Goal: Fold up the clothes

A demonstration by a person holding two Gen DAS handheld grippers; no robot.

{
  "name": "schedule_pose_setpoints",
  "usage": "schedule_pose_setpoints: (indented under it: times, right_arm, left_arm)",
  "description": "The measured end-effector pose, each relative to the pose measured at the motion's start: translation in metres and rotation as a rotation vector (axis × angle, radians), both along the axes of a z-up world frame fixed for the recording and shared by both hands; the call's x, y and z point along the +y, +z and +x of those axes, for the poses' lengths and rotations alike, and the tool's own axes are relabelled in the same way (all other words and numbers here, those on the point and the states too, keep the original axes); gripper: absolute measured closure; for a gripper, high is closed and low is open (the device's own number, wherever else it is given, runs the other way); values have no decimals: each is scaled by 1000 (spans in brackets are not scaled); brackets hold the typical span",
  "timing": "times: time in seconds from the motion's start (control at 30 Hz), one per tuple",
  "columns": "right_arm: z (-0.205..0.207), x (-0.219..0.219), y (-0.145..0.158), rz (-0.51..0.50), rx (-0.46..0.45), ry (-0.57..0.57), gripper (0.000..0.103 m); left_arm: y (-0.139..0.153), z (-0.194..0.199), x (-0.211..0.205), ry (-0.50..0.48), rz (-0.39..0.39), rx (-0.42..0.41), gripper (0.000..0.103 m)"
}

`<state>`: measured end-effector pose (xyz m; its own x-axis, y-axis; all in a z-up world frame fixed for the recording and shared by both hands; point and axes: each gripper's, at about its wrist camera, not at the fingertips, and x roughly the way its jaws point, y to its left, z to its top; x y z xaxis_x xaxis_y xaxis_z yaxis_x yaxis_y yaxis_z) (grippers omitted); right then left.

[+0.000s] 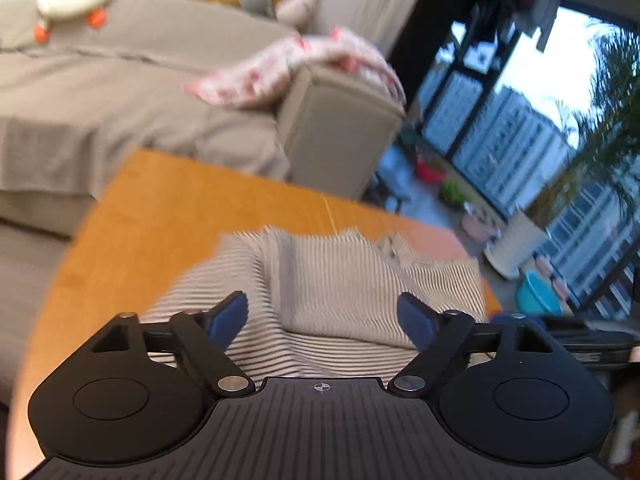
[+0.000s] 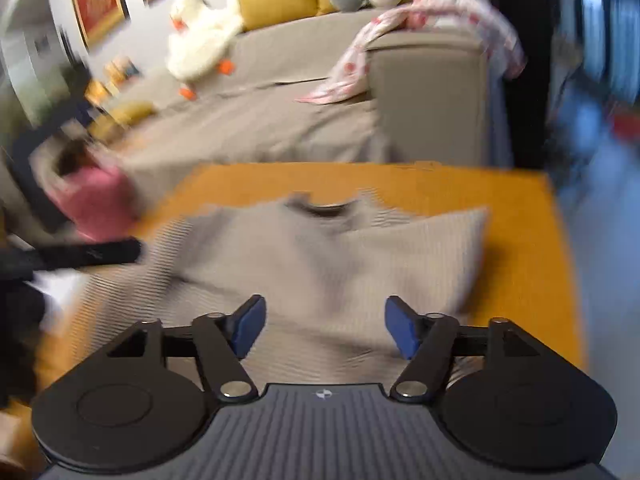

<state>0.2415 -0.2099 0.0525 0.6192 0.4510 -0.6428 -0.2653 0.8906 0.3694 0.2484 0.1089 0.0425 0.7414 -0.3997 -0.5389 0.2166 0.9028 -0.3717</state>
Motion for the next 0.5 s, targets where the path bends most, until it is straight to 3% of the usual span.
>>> schedule_pose_setpoints:
  times: [0.1,0.13,0.17,0.2,0.33,0.5]
  right_arm:
    - [-13,13,-6,254,190,48,32]
    - [-17,22,-12,313,259,72,39]
    - [-23,33,-20,365,332,104,54]
    - [-29,45,-28,416,404,137,59]
    - [-48,88,-53,476,571,222,64]
    - [-42,116,-73,494,599,154,66]
  left_arm:
    - [9,-12,22,80,33,-20,9]
    - [12,-16,30,109,47,-27,8]
    - [14,-20,37,136,54,-35,8]
    - [17,-23,45,161,48,-37,8]
    - [23,-35,72,252,23,-42,5]
    - [22,-42,81,261,35,-32,5]
